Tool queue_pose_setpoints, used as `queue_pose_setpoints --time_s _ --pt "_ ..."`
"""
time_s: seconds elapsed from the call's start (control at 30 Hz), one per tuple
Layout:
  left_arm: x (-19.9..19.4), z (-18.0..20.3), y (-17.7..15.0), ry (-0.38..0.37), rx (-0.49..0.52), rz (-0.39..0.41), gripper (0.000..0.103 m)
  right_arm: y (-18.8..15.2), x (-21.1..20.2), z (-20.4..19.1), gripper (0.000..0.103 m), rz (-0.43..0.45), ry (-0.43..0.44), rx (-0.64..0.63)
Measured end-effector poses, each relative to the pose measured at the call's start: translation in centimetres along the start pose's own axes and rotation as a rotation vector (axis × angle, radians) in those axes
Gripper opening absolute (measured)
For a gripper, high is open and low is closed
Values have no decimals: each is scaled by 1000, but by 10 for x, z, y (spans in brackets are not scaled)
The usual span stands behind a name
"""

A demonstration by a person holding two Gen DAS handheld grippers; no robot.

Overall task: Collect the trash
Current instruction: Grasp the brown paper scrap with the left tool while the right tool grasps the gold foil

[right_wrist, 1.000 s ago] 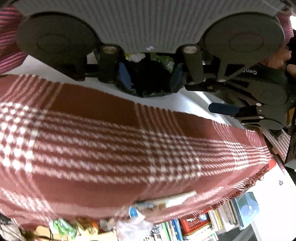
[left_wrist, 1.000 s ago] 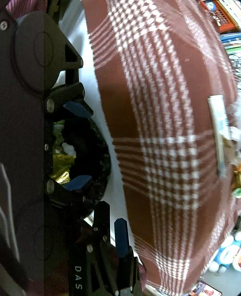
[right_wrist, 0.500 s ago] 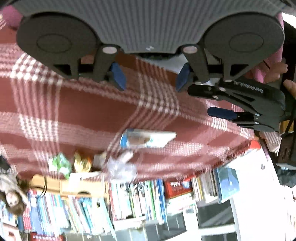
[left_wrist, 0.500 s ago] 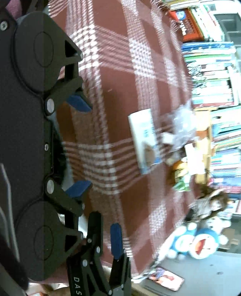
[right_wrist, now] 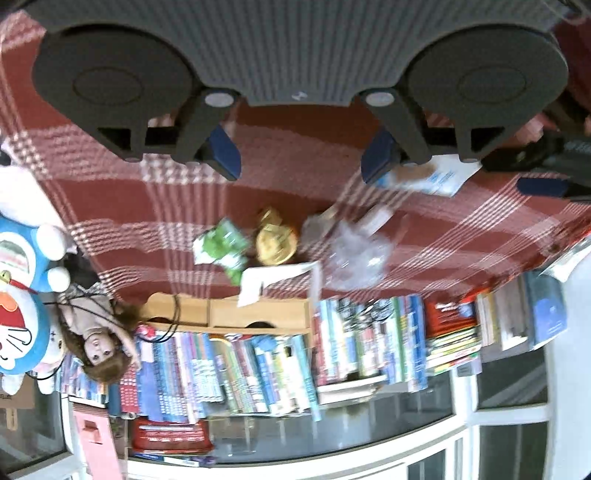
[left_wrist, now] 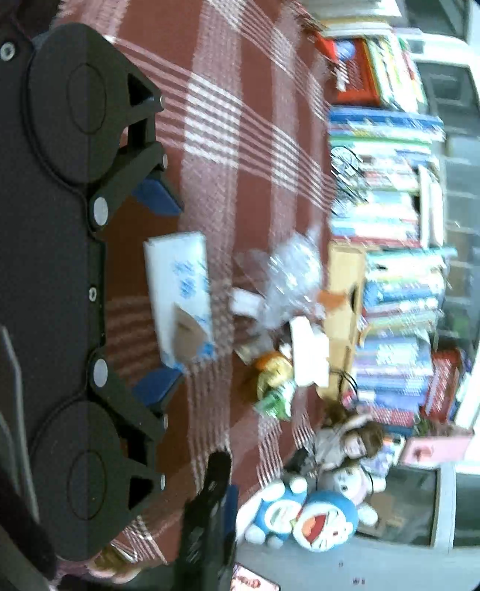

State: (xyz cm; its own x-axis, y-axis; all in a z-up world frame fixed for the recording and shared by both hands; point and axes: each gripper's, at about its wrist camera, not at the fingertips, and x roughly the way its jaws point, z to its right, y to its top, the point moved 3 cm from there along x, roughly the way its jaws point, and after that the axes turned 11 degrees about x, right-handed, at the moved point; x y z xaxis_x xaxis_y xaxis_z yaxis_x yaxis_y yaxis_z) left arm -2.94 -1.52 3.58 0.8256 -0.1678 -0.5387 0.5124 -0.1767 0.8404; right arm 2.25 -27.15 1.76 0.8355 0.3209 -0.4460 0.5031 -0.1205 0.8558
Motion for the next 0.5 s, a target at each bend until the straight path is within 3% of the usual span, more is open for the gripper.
queue_pose_setpoints --time_s 0.1,0.23,0.43,0.5 --pt "14 12 9 -18 38 24 73 17 21 9 82 6 -17 3" --pt "42 24 10 -40 29 -17 58 29 56 10 78 -20 -37 -28" --pt "75 31 1 -50 -11 -41 49 34 107 6 74 -88 -29 -44" --pt "80 31 1 -32 -10 -28 39 33 122 4 64 -122 -28 -57"
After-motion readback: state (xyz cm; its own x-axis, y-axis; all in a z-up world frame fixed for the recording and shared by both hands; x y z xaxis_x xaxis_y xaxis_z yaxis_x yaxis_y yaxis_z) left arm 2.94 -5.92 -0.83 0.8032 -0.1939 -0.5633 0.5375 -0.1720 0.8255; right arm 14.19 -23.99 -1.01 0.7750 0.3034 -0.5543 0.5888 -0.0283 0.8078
